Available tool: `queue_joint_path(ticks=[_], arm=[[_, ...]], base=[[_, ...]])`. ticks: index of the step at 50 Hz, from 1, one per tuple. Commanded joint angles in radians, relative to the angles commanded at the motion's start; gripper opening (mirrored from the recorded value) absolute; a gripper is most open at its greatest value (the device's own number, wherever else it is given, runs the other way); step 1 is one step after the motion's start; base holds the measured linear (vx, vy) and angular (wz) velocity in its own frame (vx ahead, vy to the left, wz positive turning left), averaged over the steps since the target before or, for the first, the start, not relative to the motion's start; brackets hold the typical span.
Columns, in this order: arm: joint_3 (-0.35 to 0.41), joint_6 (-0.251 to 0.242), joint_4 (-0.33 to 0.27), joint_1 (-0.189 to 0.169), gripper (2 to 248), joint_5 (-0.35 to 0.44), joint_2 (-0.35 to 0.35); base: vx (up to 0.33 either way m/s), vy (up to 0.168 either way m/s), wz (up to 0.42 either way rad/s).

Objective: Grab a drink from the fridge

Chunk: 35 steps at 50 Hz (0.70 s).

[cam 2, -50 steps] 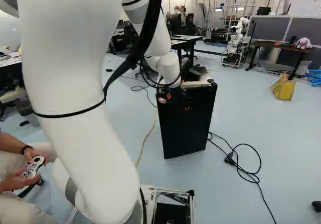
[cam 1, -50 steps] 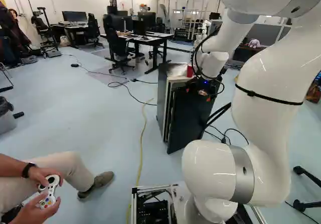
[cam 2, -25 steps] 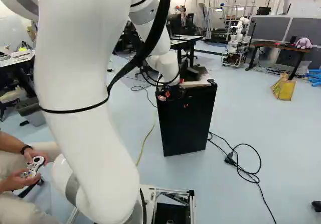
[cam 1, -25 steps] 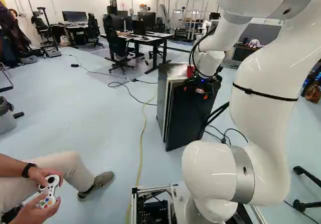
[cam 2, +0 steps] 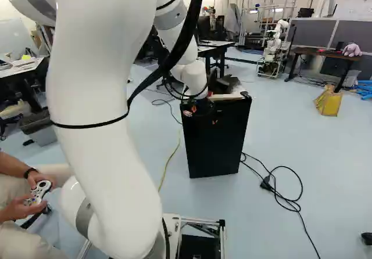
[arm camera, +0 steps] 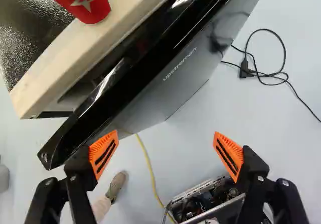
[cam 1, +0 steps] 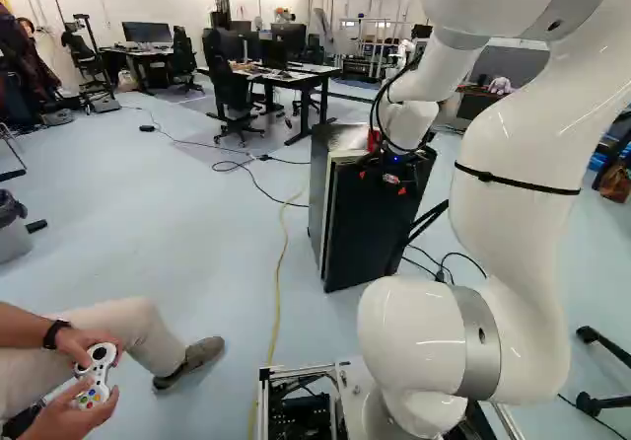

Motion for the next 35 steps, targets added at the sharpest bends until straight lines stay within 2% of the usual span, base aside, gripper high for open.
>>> queue_joint_path(ticks=[10,35], arm=[[-0.009,0.0,0.0,0.0,247,0.0,-0.028],[-0.022,0.0,0.0,0.002,247,0.0,-0.042]], base=[[0.0,0.0,0.0],[0.0,0.0,0.0]])
